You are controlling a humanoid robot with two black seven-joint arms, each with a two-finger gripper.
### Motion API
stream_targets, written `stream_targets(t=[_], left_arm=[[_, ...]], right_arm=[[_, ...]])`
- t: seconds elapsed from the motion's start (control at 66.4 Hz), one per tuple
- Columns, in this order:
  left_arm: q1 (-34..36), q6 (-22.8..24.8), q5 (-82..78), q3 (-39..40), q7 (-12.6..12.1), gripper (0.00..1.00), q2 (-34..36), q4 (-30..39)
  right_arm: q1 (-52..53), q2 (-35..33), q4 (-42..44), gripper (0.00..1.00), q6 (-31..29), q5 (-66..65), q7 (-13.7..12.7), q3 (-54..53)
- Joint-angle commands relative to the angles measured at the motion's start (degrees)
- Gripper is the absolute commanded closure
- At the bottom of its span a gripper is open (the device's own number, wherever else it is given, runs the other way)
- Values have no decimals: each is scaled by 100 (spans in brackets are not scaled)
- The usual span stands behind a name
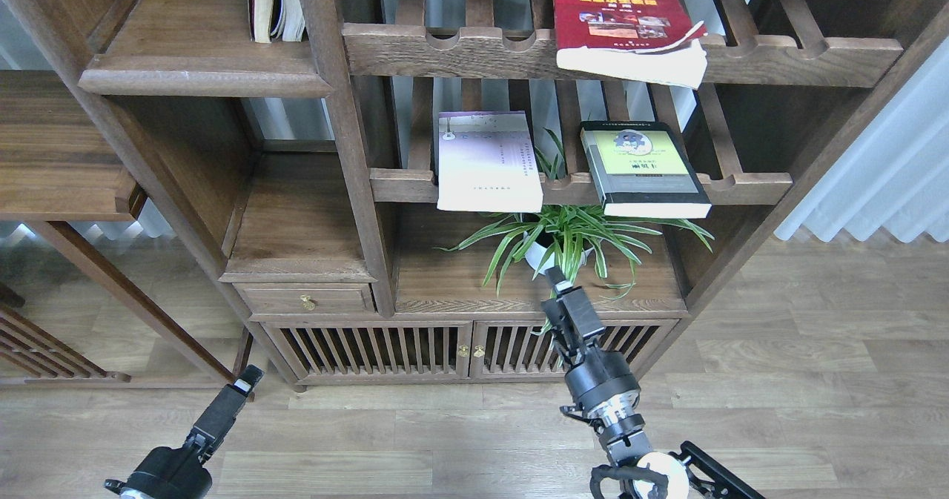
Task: Organize books on shelf
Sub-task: 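Reach the right gripper up and grip the green-labelled book's lower edge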
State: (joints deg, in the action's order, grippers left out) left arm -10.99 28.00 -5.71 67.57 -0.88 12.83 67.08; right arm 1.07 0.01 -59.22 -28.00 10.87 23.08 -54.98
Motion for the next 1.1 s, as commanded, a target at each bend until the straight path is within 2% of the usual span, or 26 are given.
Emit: stream_targets(t=[0.0, 0.151, 0.391, 1.084], left_arm=[[1, 0, 0, 2, 0, 0, 0, -10], [1, 0, 0, 2, 0, 0, -53, -19], [-43, 0, 0, 2, 0, 0, -132, -107], [-114, 0, 0, 89, 0, 0, -141, -90]], right_arm=[[33, -1, -37, 0, 0, 143, 258, -30], [77, -1, -90, 0, 0, 178, 399, -39], [578, -1, -2, 0, 0, 608, 399, -416], [983, -1, 587, 0, 0, 609, 329, -425]])
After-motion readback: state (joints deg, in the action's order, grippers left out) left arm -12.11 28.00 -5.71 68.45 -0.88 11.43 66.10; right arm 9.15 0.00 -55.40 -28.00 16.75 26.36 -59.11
